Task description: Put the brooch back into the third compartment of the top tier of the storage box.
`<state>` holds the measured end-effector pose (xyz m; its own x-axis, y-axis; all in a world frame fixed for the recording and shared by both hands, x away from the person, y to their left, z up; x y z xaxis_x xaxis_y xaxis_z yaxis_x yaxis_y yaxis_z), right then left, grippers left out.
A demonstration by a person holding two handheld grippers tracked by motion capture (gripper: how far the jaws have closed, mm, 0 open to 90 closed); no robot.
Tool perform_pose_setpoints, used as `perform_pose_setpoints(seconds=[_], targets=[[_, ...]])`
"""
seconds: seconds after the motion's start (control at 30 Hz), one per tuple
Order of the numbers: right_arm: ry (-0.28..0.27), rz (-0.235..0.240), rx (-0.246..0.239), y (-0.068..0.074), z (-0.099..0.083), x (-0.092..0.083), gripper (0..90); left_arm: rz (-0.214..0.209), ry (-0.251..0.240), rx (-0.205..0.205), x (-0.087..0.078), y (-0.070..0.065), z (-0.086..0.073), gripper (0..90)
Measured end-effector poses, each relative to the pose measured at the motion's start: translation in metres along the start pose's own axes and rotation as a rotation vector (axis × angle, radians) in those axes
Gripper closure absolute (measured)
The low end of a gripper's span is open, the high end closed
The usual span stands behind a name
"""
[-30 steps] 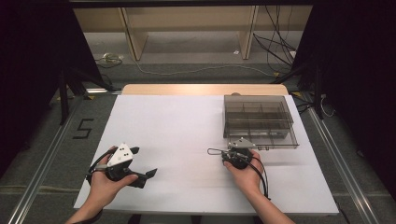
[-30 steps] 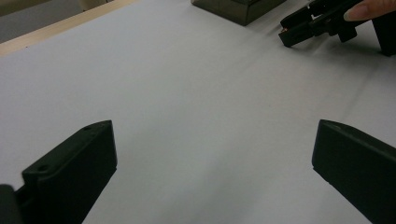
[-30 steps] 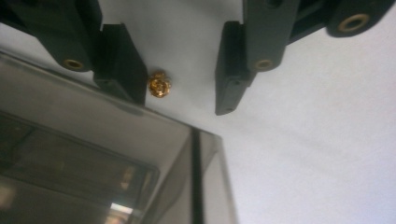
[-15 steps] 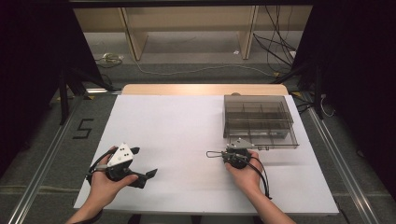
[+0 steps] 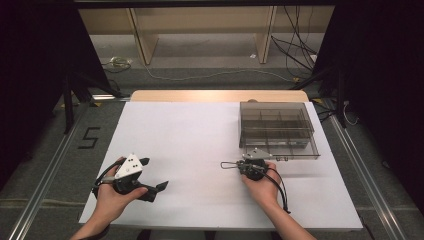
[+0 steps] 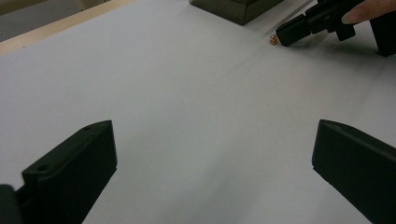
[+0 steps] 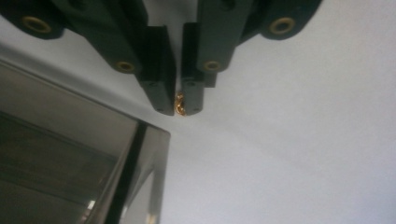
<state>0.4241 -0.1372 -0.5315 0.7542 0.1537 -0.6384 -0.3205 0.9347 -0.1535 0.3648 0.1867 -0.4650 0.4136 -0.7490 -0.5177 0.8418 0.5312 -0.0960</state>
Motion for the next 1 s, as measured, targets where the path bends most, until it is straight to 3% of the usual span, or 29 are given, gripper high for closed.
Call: perform_pose_setpoints(seconds=[0.03, 0.13, 0.2, 0.37, 0.6, 1.0], targets=[[0.003, -0.003, 0.008, 0.000, 0.001, 0.000, 74.2, 0.000, 0.000, 0.001, 0.000, 0.000, 0.000, 0.0], [0.002, -0.020, 0.015, 0.003, 0.002, 0.002, 67.4, -0.003, 0.002, 0.005, 0.000, 0.000, 0.000, 0.0], [0.002, -0.044, 0.003, 0.005, 0.003, 0.003, 64.0, -0.003, 0.002, 0.007, 0.000, 0.000, 0.000, 0.0], [0.009, -0.068, 0.025, 0.008, 0.007, 0.007, 60.1, -0.003, -0.002, 0.003, -0.001, -0.001, 0.000, 0.0], [0.008, -0.060, 0.022, 0.009, 0.009, 0.009, 62.7, -0.004, 0.000, 0.005, 0.000, -0.001, 0.000, 0.0], [0.000, -0.020, -0.001, 0.013, 0.009, 0.009, 78.1, -0.008, 0.004, 0.007, 0.000, -0.001, 0.000, 0.0]])
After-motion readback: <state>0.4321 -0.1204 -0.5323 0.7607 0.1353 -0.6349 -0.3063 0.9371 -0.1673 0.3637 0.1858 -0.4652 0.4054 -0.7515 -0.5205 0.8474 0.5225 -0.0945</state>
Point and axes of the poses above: each handheld gripper's, and its own axes: x roughly forward along the jaws, z roughly out of its top, y roughly to its left, the point moved 5 cm from there along x, roughly forward along the jaws, and after that the axes turned 13 degrees about -z, right-handed, at the moved point
